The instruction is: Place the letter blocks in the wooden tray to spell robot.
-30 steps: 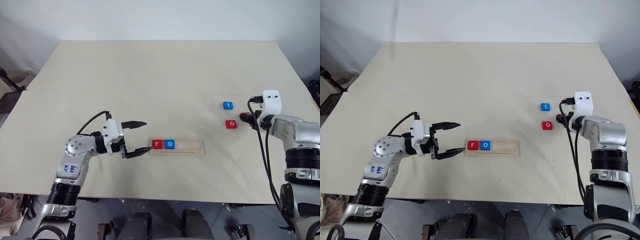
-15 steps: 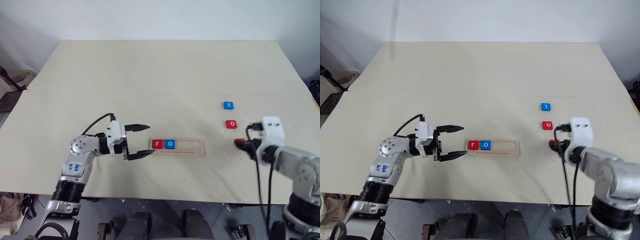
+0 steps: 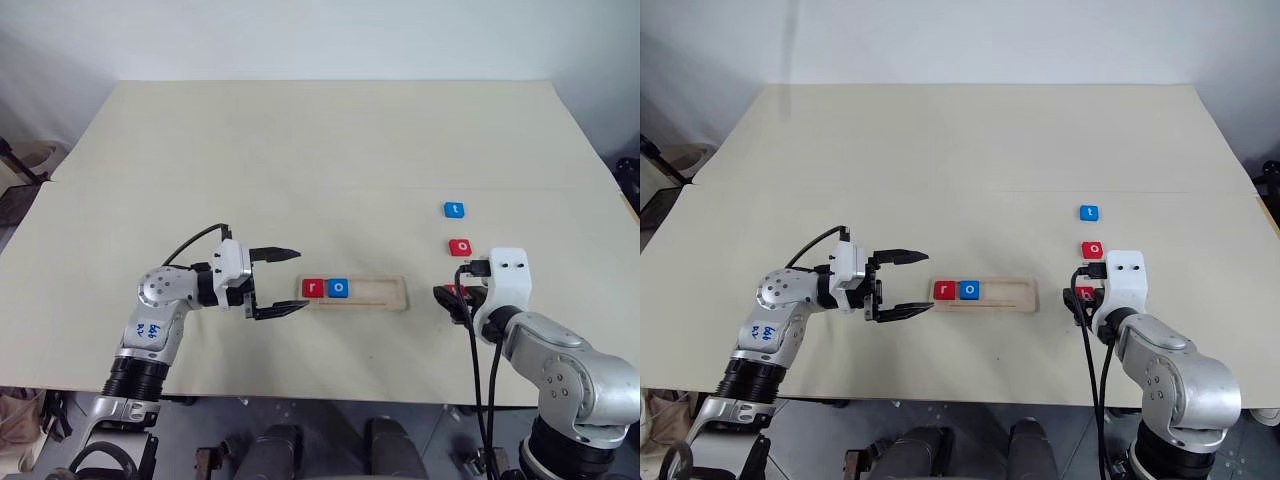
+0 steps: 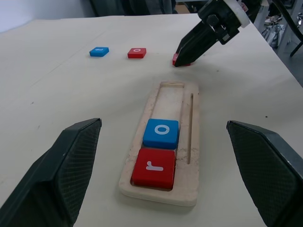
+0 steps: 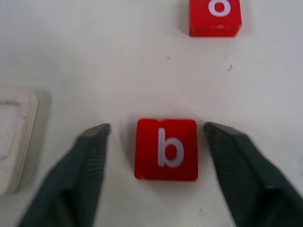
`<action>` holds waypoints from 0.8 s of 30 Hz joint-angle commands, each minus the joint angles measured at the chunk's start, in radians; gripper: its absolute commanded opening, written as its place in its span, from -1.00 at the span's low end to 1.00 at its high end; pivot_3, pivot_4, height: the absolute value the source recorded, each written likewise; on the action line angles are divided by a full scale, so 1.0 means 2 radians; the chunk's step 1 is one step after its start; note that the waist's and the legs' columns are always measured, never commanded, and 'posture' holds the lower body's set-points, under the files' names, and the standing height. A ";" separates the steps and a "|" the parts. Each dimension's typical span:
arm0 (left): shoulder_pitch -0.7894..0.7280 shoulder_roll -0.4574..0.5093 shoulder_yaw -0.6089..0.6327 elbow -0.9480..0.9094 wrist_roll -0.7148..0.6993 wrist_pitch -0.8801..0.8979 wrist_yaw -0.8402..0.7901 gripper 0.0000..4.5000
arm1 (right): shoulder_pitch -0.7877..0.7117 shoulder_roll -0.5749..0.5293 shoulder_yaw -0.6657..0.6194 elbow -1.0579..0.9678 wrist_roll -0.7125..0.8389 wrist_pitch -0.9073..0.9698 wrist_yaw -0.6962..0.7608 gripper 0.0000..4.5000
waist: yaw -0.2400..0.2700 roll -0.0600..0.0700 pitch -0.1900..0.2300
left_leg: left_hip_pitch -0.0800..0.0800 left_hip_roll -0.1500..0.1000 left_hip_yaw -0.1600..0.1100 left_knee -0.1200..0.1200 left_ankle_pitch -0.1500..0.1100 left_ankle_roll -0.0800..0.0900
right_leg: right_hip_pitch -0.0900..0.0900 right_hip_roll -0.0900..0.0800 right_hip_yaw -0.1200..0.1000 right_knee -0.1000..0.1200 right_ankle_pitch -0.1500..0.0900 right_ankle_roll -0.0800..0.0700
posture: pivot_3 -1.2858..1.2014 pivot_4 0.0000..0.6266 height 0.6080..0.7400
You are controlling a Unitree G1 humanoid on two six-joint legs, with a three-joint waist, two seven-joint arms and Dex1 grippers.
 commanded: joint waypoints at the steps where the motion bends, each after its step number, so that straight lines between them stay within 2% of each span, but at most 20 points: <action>1: 0.007 0.009 0.010 -0.007 -0.003 -0.005 0.000 1.00 | -0.013 -0.033 -0.023 0.001 0.018 -0.018 0.033 0.98 | 0.000 0.000 0.000 | 0.000 0.000 0.000 0.000 0.000 0.000 | 0.000 0.000 0.000 0.000 0.000 0.000 | 0.03 -0.52 1.00; 5: 0.010 0.012 0.013 -0.004 -0.002 -0.007 0.002 1.00 | -0.012 -0.095 -0.055 0.025 0.046 -0.048 0.093 0.98 | 0.001 0.000 0.000 | 0.000 0.000 0.000 0.000 0.000 0.000 | 0.000 0.000 0.000 0.000 0.000 0.000 | 0.03 -0.52 1.00; 9: 0.013 0.015 0.013 -0.003 -0.001 -0.011 0.003 1.00 | 0.035 -0.172 -0.081 0.055 0.093 -0.145 0.219 0.98 | 0.004 0.000 0.000 | 0.000 0.000 0.000 0.000 0.000 0.000 | 0.000 0.000 0.000 -0.001 0.000 0.000 | 0.03 -0.52 1.00; 13: 0.015 0.017 0.013 -0.004 -0.001 -0.015 0.002 1.00 | 0.141 -0.215 -0.106 0.115 0.081 -0.372 0.379 0.98 | 0.006 -0.001 0.000 | 0.000 0.000 0.001 -0.001 0.000 0.000 | 0.000 0.000 0.000 -0.001 0.000 0.000 | 0.03 -0.52 1.00; 16: 0.013 0.018 0.014 -0.007 -0.002 -0.015 0.001 1.00 | 0.195 -0.219 -0.132 0.195 0.070 -0.538 0.474 0.98 | 0.007 -0.001 0.001 | 0.000 0.000 0.002 0.000 0.000 0.000 | 0.001 0.000 0.000 -0.001 0.000 0.000 | 0.03 -0.52 1.00; 18: 0.012 0.020 0.014 -0.009 -0.004 -0.014 -0.002 1.00 | 0.208 -0.220 -0.142 0.257 0.067 -0.624 0.513 0.98 | 0.007 -0.001 0.001 | 0.001 0.000 0.002 0.000 0.000 0.000 | 0.003 0.000 -0.001 -0.004 0.000 0.000 | 0.03 -0.52 1.00; 21: 0.012 0.022 0.013 -0.017 -0.008 -0.003 -0.007 1.00 | 0.216 -0.245 -0.128 0.346 0.045 -0.699 0.548 0.98 | 0.004 -0.001 0.001 | 0.003 0.001 0.002 -0.001 0.000 0.001 | 0.005 0.000 -0.001 -0.005 0.000 0.000 | 0.03 -0.52 1.00; 24: 0.010 0.024 0.015 -0.020 -0.009 0.007 -0.007 1.00 | 0.199 -0.257 -0.112 0.398 0.045 -0.726 0.561 0.98 | 0.003 -0.001 0.001 | 0.004 0.001 0.003 -0.001 0.000 0.000 | 0.005 0.000 -0.001 -0.005 0.000 0.000 | 0.03 -0.52 1.00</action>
